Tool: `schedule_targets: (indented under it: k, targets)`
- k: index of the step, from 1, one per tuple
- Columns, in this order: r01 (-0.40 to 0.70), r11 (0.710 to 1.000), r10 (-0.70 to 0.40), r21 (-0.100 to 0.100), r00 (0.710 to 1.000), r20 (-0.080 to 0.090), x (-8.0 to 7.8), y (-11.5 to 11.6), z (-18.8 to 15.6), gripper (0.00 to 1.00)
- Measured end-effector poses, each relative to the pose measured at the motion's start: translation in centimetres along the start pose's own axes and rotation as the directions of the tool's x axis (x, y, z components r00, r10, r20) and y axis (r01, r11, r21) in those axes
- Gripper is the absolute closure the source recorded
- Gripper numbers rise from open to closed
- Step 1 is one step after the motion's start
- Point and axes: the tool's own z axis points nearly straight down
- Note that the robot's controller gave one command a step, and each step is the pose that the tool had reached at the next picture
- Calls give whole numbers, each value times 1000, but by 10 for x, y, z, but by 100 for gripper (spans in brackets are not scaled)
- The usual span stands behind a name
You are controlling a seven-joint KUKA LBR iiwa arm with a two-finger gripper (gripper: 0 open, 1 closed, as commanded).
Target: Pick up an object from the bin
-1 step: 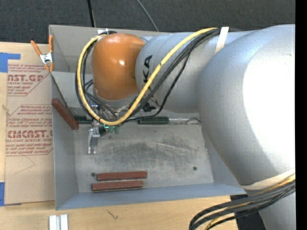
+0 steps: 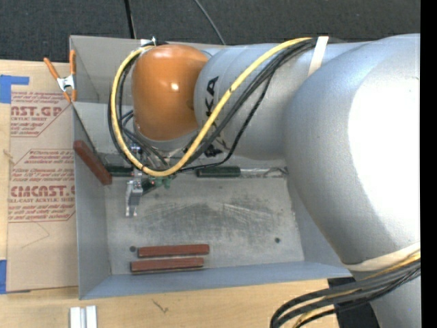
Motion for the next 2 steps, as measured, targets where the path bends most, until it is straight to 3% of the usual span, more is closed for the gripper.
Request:
schedule_targets:
  k: [1, 2]
  targets:
    - [-19, 1000, 19, -1, 1000, 1, -3, -64, 24, 0]
    - [-54, 999, 54, 4, 999, 1, -8, -84, 42, 0]
